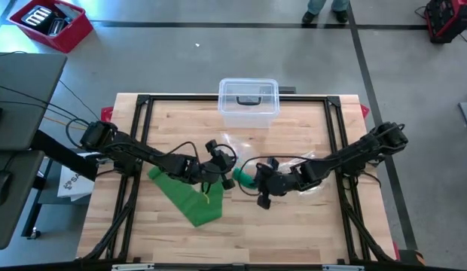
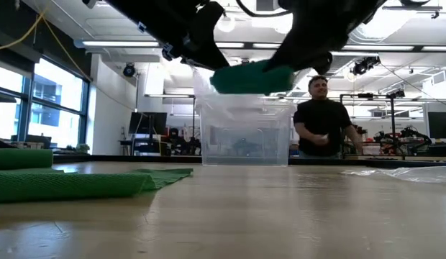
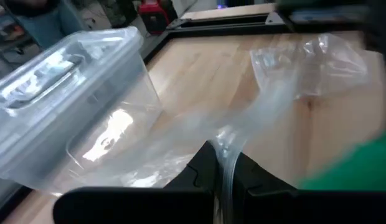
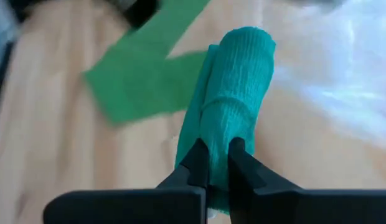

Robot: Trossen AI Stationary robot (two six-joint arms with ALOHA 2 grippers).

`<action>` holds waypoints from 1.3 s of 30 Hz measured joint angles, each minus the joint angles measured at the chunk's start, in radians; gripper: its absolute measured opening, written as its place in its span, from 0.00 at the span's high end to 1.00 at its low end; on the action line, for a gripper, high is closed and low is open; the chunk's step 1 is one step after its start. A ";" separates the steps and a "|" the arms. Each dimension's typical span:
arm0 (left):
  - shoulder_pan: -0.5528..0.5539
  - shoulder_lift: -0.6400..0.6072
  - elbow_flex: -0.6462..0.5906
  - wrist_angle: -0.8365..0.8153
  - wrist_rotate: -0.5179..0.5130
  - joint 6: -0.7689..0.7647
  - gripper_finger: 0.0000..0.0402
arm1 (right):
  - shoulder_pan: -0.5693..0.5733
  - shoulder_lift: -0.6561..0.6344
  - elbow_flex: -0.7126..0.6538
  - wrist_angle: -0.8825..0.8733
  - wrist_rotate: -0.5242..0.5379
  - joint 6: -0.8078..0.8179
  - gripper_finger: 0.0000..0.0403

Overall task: Roll bandage
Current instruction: Put the blue bandage into the left transparent zip bag

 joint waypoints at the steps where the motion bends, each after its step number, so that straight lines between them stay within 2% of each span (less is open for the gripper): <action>1: 0.005 0.007 0.000 0.011 -0.011 0.004 1.00 | -0.003 0.000 0.000 -0.016 -0.047 -0.006 0.97; 4: 0.021 0.015 0.000 0.008 -0.009 -0.003 1.00 | 0.008 0.001 0.000 -0.049 -0.105 0.015 0.97; 10: 0.047 0.015 0.000 -0.002 0.033 -0.038 1.00 | 0.062 0.000 0.000 -0.042 -0.058 -0.011 0.97; 13: 0.046 0.015 0.000 -0.008 0.033 -0.044 1.00 | 0.081 -0.008 0.000 -0.020 0.045 -0.012 0.97; 17: 0.042 0.015 0.000 -0.002 0.032 -0.048 1.00 | 0.079 -0.037 0.000 -0.026 0.255 0.111 0.97; 20: 0.038 0.022 0.000 0.020 0.009 -0.020 1.00 | 0.076 -0.042 0.000 -0.020 0.353 0.137 0.97; 23: 0.038 0.024 0.000 0.060 0.005 0.005 1.00 | 0.051 -0.040 0.000 -0.061 0.341 0.234 0.98; 27: 0.026 0.024 0.000 0.132 0.005 0.057 1.00 | 0.016 -0.036 0.000 -0.102 0.331 0.284 0.98; 30: 0.015 0.024 0.000 0.180 -0.004 0.084 1.00 | 0.011 -0.036 0.000 -0.053 0.298 0.222 0.98; 33: 0.011 0.024 0.000 0.182 -0.018 0.109 1.00 | 0.020 -0.036 0.001 0.005 0.189 0.142 0.98; 39: 0.011 0.024 0.000 0.143 -0.043 0.130 1.00 | 0.083 -0.038 0.055 -0.124 0.147 0.172 0.98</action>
